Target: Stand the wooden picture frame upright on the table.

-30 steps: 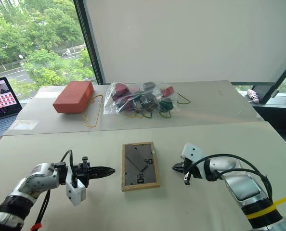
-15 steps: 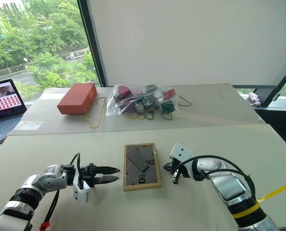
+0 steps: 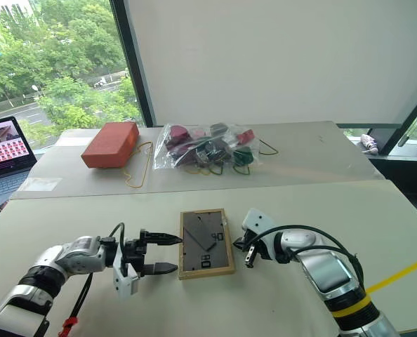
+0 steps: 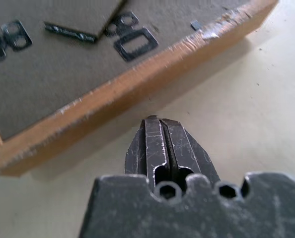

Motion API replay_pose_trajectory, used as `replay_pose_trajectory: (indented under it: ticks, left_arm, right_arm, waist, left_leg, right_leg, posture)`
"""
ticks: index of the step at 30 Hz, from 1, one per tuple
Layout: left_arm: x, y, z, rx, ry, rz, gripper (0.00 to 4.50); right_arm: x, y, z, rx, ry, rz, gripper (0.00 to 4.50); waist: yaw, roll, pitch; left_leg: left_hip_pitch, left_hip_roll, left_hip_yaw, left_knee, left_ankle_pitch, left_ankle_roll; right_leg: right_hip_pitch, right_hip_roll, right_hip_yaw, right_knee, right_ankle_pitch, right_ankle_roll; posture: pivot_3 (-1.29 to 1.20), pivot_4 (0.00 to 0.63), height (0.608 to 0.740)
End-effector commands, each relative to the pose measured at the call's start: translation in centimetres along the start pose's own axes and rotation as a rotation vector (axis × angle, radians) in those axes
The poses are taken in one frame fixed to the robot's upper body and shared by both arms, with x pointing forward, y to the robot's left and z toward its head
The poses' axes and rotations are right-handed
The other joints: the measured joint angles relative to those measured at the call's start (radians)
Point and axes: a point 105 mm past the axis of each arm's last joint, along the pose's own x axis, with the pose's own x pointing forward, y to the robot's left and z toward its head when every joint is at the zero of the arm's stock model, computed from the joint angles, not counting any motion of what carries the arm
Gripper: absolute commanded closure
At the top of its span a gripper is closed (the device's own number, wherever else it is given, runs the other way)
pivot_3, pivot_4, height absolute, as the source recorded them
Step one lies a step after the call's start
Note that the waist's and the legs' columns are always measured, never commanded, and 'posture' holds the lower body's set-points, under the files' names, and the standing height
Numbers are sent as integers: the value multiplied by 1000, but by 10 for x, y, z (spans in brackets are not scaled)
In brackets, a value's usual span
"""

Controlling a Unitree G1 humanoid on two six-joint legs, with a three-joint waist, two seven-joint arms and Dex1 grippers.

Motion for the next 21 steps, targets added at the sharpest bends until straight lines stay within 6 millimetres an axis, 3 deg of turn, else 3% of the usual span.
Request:
replay_pose_trajectory:
  ticks: [1, 8, 11, 18, 21]
  left_arm:
    - [12, -11, 0, -17, -15, -48, 68]
    - [12, -8, 0, -23, -27, -23, 68]
    - [8, -9, 2, -25, -29, -19, 747]
    - [2, -17, 5, -35, -17, -41, 3202]
    - [3, -16, 6, -32, -16, -30, 3358]
  right_arm:
    - [12, 15, 6, 6, -6, 51, 4500]
    - [8, 13, 0, 35, 14, 26, 4500]
    - [6, 12, -4, 46, 24, 17, 4500]
    - [2, 4, -7, 67, 32, -13, 4500]
    - [-1, 3, -2, 65, 18, -18, 4500]
  waist:
    - [1, 0, 0]
    - [2, 0, 0]
    - [2, 0, 0]
    - [2, 0, 0]
    - [3, 0, 0]
  left_leg:
    - [0, 0, 0, 0, 0, 0]
    - [0, 0, 0, 0, 0, 0]
    - [0, 0, 0, 0, 0, 0]
    - [-1, 0, 0, -1, -1, 1]
    - [-1, 0, 0, -1, -1, 1]
  right_leg:
    - [0, 0, 0, 0, 0, 0]
    - [0, 0, 0, 0, 0, 0]
    - [0, 0, 0, 0, 0, 0]
    - [-1, 0, 0, -1, 0, 0]
    - [0, 0, 0, -1, 0, 1]
  posture:
    - [0, 150, 740]
    - [0, 150, 740]
    - [0, 150, 740]
    - [0, 150, 740]
    - [0, 150, 740]
